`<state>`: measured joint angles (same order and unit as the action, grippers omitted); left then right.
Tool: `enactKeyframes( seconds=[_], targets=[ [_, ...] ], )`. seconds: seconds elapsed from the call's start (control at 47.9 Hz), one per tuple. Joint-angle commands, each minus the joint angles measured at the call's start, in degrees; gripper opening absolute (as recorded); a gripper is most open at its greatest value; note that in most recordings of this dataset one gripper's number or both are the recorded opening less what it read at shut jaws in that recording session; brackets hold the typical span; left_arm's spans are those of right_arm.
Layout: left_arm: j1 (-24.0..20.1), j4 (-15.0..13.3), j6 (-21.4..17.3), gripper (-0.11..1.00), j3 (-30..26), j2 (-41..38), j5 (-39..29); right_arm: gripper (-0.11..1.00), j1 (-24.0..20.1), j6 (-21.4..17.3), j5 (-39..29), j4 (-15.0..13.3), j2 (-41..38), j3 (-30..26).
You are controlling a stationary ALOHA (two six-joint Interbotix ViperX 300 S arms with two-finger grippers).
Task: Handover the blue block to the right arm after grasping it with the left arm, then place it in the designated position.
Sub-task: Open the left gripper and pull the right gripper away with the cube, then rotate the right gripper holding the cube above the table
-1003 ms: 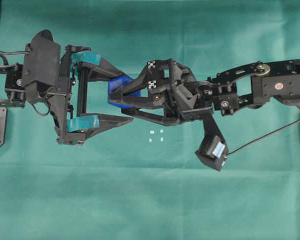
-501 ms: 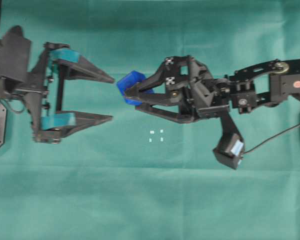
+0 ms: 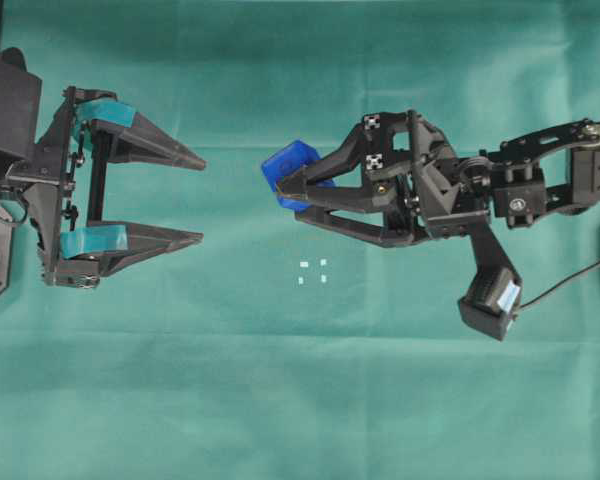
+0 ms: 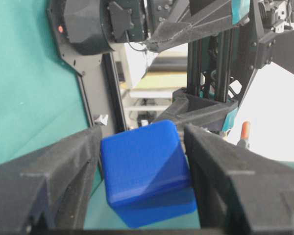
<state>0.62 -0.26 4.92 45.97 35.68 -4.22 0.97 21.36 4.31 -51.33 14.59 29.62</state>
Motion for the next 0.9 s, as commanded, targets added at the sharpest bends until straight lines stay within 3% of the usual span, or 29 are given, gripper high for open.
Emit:
enactKeyframes(
  seconds=[0.0,0.606,0.752,0.877],
  targets=[
    [0.09,-0.09,0.09,1.0,-0.97,0.0,0.44,0.57,-0.26,-0.18,0.18,0.18,1.32,-0.7],
    [0.09,-0.09,0.0,1.0,-1.23,-0.09,0.97,0.57,-0.44,-0.62,-2.99,0.35,1.32,-0.44],
    [0.09,0.0,0.0,1.0,-1.23,0.0,0.97,0.57,-1.32,-4.57,-5.98,4.57,1.76,-0.35],
    [0.18,0.0,0.0,1.0,-1.23,-0.09,0.97,0.56,-1.76,-12.3,-5.89,10.99,2.02,-0.62]
  ],
)
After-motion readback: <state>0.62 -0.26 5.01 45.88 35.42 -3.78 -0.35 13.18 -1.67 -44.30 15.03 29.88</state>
